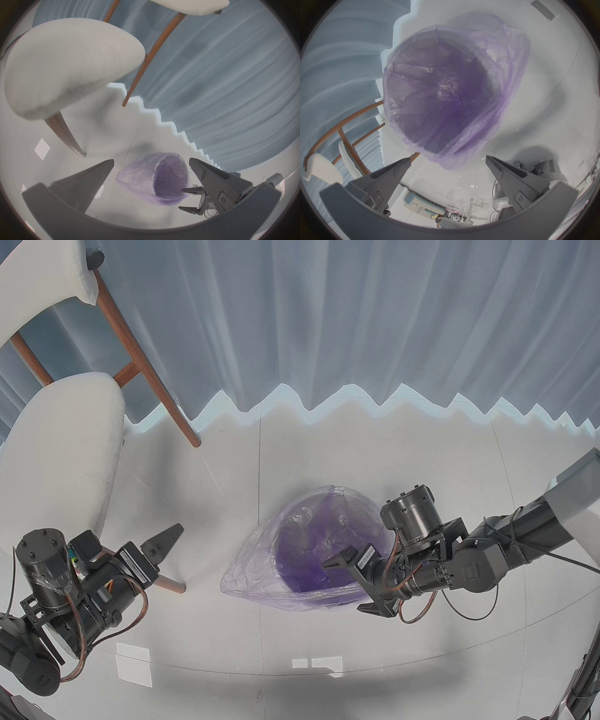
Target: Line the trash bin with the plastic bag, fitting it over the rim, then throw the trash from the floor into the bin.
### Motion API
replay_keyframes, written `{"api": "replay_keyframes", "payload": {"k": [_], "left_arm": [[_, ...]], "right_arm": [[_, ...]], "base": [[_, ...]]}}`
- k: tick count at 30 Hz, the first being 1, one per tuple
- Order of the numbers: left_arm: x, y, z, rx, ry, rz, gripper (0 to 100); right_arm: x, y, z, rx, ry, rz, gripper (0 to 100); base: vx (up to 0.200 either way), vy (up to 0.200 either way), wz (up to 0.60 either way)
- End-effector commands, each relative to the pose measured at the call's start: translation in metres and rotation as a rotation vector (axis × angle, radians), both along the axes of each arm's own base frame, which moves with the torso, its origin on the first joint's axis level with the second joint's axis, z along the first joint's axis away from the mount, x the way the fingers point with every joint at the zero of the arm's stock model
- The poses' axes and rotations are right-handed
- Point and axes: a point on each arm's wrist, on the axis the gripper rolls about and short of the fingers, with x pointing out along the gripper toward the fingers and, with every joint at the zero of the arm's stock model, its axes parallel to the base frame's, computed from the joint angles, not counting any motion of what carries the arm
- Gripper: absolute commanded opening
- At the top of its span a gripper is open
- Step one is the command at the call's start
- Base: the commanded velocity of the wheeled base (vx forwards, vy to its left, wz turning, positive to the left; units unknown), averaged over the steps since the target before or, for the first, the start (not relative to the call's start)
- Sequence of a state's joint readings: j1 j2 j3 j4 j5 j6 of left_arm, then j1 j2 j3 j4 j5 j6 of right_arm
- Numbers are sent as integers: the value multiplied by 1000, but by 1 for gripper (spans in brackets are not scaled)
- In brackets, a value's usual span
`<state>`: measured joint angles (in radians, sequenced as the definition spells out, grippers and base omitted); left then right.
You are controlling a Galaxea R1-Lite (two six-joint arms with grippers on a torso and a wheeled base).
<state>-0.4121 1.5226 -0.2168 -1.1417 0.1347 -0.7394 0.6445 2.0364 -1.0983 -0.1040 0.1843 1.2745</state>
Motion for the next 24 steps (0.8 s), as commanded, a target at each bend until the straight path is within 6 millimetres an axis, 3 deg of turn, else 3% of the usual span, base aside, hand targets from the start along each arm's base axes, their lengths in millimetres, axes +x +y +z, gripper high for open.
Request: {"api": "replay_keyframes", "payload": {"k": [1, 14, 15, 21, 24], "left_arm": [[-1, 12, 8, -10, -38, 57, 100], [1, 19, 8, -8, -37, 96, 100], [1, 19, 8, -8, -37, 96, 100], [2, 19, 8, -5, -38, 97, 100], [2, 20, 8, -5, -36, 98, 100]], "right_arm": [[15, 8, -14, -14, 9, -12, 100], [29, 17, -30, -31, 17, -19, 100], [29, 17, -30, -31, 17, -19, 0], [12, 16, -10, -43, 26, 1, 0], [8, 14, -9, -64, 50, 2, 0]], "base": [[0, 0, 0], [0, 0, 0], [0, 0, 0], [0, 0, 0], [0, 0, 0]]}}
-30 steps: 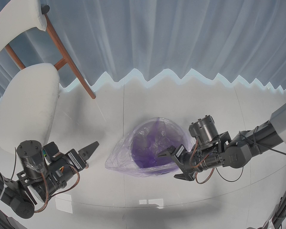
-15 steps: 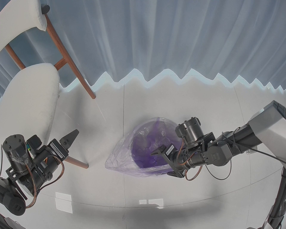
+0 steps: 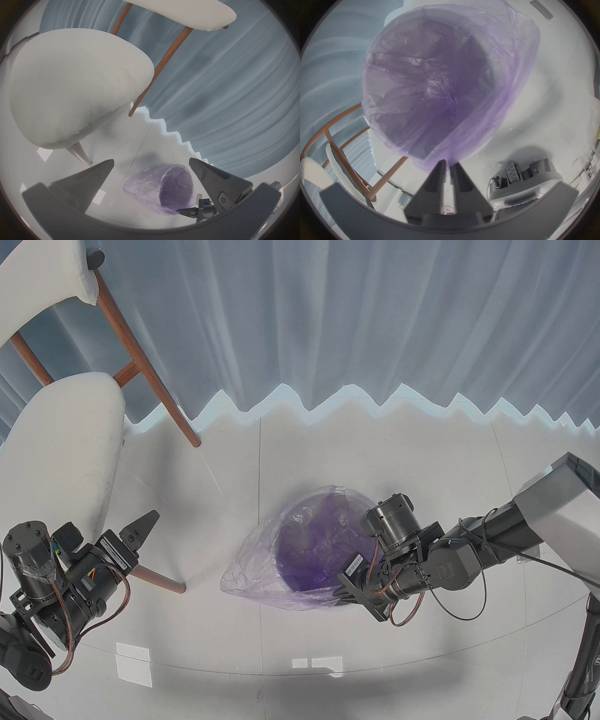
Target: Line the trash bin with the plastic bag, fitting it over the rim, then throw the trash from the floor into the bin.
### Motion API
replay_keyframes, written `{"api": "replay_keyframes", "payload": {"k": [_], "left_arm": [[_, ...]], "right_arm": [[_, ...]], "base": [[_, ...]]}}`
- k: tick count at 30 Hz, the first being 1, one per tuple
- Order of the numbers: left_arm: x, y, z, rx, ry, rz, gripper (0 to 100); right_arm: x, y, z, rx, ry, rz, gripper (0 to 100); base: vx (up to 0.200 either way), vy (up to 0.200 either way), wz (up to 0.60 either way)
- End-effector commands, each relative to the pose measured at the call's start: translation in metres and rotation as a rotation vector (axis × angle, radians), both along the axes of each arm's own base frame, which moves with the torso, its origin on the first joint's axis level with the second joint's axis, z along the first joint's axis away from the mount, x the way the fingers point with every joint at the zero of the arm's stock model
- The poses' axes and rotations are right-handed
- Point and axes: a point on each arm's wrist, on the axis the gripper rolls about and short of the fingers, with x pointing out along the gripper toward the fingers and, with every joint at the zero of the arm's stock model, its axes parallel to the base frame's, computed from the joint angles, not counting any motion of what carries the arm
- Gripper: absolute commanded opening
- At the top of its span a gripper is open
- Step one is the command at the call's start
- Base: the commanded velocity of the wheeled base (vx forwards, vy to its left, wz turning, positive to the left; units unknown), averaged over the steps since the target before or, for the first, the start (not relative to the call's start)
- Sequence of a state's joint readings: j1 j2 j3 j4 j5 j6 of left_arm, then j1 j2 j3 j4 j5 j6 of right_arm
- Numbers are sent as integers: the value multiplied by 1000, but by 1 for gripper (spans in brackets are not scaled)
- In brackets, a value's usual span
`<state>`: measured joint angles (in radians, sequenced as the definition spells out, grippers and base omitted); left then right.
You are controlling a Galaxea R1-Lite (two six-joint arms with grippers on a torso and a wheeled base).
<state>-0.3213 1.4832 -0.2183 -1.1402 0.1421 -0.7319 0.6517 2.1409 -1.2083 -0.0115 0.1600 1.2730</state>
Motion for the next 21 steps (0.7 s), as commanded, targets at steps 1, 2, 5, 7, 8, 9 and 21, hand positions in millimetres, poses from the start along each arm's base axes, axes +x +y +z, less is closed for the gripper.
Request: {"api": "replay_keyframes", "payload": {"k": [1, 2, 5, 7, 8, 9, 21], "left_arm": [[1, 0, -1, 2, 5, 1, 100], [1, 0, -1, 2, 7, 1, 100], [1, 0, -1, 2, 7, 1, 100], [1, 0, -1, 2, 7, 0, 100], [1, 0, -2, 3, 10, -2, 100], [1, 0, -2, 3, 8, -2, 100], [1, 0, -3, 21, 11, -6, 100]], "right_arm": [[-9, -2, 12, -2, -4, 8, 0], [-10, -3, 12, -5, -4, 6, 0], [-19, -6, 14, -12, 4, 13, 0], [-41, -3, 8, -38, 34, 59, 0], [-45, -2, 4, -47, 44, 69, 0], [-48, -1, 2, -53, 51, 75, 0], [-73, 14, -48, -217, 64, 146, 0]], "base": [[0, 0, 0], [0, 0, 0], [0, 0, 0], [0, 0, 0], [0, 0, 0], [0, 0, 0], [0, 0, 0]]}}
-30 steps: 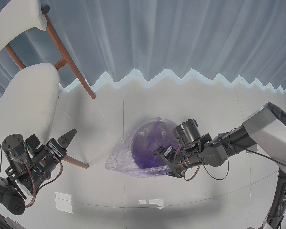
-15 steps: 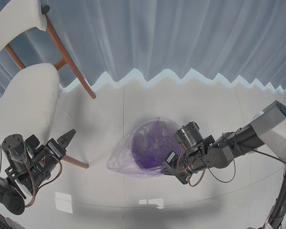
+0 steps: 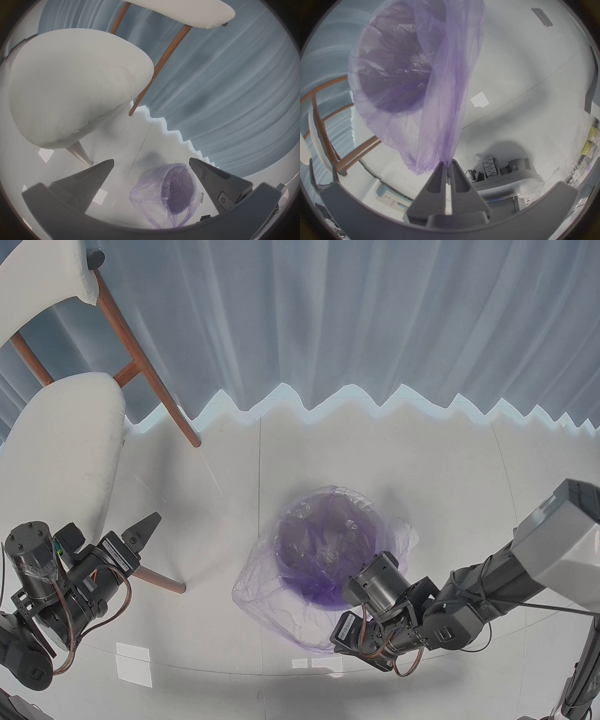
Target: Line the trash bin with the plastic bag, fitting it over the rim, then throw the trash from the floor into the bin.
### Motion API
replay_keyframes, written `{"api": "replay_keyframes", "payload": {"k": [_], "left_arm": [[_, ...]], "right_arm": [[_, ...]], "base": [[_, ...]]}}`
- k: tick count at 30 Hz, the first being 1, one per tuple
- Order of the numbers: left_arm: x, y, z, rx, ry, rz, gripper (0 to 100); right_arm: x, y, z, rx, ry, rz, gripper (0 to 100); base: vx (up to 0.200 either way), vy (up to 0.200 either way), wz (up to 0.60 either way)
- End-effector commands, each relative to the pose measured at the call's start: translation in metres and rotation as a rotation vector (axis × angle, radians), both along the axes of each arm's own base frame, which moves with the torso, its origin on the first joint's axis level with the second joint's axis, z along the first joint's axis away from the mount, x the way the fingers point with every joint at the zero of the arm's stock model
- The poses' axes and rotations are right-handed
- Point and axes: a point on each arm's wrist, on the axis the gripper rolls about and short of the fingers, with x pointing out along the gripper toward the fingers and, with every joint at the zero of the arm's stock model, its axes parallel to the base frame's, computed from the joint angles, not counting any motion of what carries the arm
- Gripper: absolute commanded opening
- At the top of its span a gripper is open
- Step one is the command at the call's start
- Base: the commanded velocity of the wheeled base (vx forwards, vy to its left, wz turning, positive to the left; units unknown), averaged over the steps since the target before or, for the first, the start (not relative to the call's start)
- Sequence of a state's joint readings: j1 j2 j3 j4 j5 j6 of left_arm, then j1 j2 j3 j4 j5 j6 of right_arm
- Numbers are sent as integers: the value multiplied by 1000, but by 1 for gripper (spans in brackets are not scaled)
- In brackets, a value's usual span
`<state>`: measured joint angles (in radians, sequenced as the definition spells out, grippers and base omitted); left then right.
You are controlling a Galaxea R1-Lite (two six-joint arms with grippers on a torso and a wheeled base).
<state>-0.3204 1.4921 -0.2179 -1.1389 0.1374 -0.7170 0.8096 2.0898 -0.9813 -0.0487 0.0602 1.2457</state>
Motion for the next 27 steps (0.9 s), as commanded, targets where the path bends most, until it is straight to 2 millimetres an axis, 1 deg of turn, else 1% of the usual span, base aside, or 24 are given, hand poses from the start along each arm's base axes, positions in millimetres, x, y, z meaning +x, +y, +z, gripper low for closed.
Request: {"api": "replay_keyframes", "payload": {"k": [1, 2, 4, 6, 8, 9, 13, 14, 19, 20, 22, 24, 25, 26, 27], "left_arm": [[0, 0, -1, 4, 4, 0, 100], [0, 0, -1, 4, 4, 0, 100], [1, 0, -1, 4, 4, 0, 100], [1, 0, -1, 4, 4, 0, 100], [1, 0, -1, 4, 4, 0, 100], [0, 0, -1, 13, 3, -1, 100], [0, 0, -2, 23, 3, -1, 100], [0, 0, -2, 23, 3, -1, 100], [1, 0, -1, 22, 2, -1, 100], [0, 0, -2, 23, 3, 1, 100], [0, 1, -2, 23, 3, 4, 100], [0, 3, -2, 23, 5, 13, 100], [0, 3, -3, 25, 9, 14, 100], [0, 3, -3, 25, 9, 14, 100], [-1, 4, -5, 27, 17, 14, 100]], "right_arm": [[-3, 3, -21, -54, 27, 19, 0], [0, 4, -36, -95, 24, 25, 0], [3, 5, -40, -121, -5, 19, 0], [8, 4, -49, -166, -35, 34, 0], [8, 4, -49, -166, -35, 34, 0], [15, 1, -68, -240, -77, 21, 0], [13, 2, -72, -255, -102, 19, 0], [14, 2, -72, -252, -103, 14, 100], [13, 0, -67, -221, -126, -17, 100], [8, -4, -49, -164, -151, -47, 100], [-1, -13, -28, -106, -170, -56, 100], [-16, -25, -2, -35, -172, -30, 100], [-23, -32, 7, -10, -174, -15, 100], [-23, -32, 7, -10, -174, -15, 100], [-35, -47, 25, 42, -181, 6, 100]], "base": [[0, 0, 0], [0, 0, 0], [0, 0, 0], [0, 0, 0], [0, 0, 0], [0, 0, 0], [0, 0, 0], [0, 0, 0], [0, 0, 0], [0, 0, 0], [0, 0, 0], [0, 0, 0], [0, 0, 0], [0, 0, 0], [0, 0, 0]]}}
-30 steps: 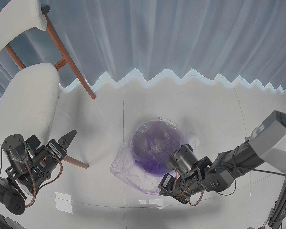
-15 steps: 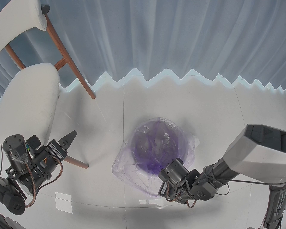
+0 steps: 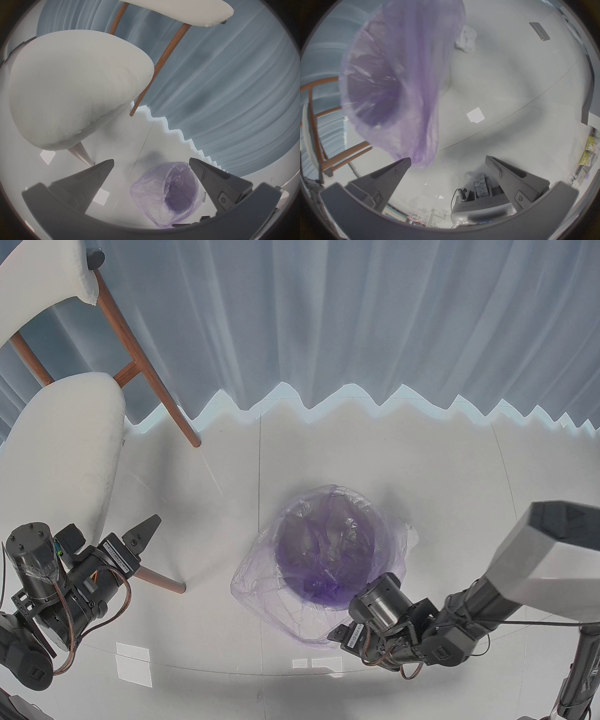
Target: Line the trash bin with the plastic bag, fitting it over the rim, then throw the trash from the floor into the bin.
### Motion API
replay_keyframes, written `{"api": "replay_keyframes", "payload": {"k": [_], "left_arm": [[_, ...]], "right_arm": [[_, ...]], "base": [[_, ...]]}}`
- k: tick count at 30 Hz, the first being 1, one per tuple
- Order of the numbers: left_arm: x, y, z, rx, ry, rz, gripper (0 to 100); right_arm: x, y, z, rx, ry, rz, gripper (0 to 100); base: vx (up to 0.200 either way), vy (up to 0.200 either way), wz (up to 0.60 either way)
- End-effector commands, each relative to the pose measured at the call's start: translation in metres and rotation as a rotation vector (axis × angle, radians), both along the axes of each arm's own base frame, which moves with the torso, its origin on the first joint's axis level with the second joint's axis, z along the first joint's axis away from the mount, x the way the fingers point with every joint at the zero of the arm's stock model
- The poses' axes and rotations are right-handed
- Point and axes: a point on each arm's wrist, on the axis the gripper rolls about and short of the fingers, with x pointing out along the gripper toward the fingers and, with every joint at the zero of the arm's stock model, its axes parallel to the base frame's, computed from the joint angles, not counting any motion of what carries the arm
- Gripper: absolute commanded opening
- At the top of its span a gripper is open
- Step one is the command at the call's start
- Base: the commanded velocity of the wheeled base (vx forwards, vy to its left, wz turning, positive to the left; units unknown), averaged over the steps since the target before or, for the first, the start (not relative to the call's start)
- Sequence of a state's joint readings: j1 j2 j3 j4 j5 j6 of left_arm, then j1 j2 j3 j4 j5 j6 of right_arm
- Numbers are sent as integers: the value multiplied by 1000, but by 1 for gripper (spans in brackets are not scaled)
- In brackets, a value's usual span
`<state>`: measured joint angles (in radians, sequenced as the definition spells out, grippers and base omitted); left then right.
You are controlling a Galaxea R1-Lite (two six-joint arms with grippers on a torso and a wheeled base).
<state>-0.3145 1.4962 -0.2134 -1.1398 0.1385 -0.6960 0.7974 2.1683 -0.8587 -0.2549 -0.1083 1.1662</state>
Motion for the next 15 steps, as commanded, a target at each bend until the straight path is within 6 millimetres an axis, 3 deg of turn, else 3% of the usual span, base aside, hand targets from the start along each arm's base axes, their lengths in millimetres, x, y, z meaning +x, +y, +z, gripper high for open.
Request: {"api": "replay_keyframes", "payload": {"k": [1, 4, 8, 15], "left_arm": [[-2, 3, -4, 5, 16, 9, 100], [-2, 2, -4, 5, 19, 9, 100], [0, 1, -6, 10, 24, 5, 100], [1, 0, -6, 14, 25, -1, 100]], "right_arm": [[-40, -45, 71, 186, -57, 54, 100], [-34, -70, 82, 199, -89, 24, 100], [-10, -92, 75, 169, -94, -66, 100], [18, -99, 51, 135, -92, -112, 100]], "base": [[0, 0, 0], [0, 0, 0], [0, 0, 0], [0, 0, 0]]}}
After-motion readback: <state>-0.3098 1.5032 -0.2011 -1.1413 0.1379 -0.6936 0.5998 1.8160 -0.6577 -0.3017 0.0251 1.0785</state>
